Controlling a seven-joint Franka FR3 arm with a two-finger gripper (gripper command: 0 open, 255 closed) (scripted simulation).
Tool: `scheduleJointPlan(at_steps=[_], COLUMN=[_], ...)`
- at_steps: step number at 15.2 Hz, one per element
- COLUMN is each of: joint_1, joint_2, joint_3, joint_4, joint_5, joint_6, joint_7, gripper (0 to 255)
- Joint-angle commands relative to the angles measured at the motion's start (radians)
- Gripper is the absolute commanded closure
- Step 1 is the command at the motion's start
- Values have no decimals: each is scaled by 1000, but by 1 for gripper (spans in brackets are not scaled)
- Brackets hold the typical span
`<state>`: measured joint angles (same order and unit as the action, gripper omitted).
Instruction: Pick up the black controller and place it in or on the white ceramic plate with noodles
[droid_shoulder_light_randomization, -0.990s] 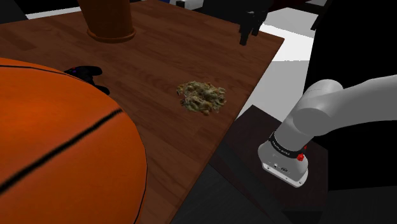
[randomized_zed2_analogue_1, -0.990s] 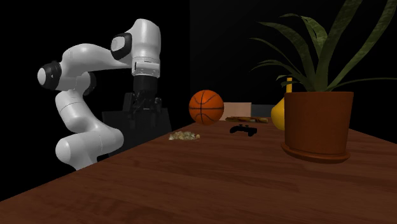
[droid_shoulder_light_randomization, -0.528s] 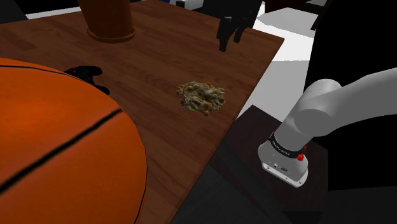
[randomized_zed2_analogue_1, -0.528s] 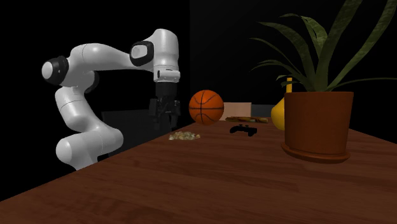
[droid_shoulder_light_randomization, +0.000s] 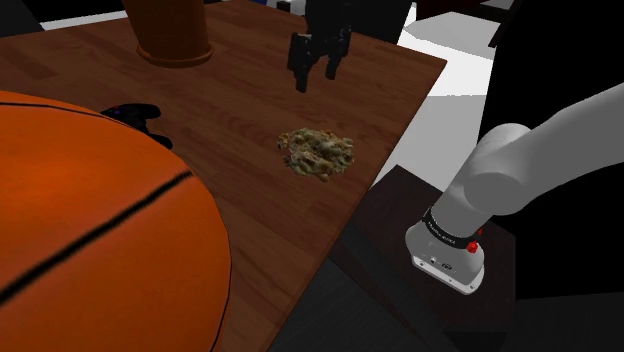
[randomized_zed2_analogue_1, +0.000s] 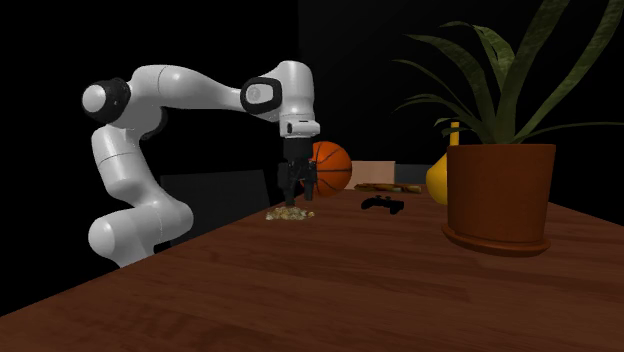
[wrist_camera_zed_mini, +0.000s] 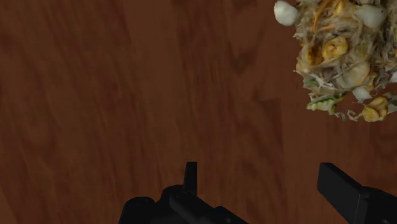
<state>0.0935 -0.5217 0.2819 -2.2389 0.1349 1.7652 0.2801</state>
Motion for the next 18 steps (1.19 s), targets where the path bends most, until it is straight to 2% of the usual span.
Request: scheduleJointPlan(at_steps=[1,6,10,18], joint_1=[4,13,22,76], joint_2=[58,201,328,619], joint_3=[31,106,162,248], joint_4=[46,160,272,562], joint_5=[15,29,15,-88], joint_6=[20,72,105,131], joint_7=[44,155,249,449], gripper=[0,0,0,0])
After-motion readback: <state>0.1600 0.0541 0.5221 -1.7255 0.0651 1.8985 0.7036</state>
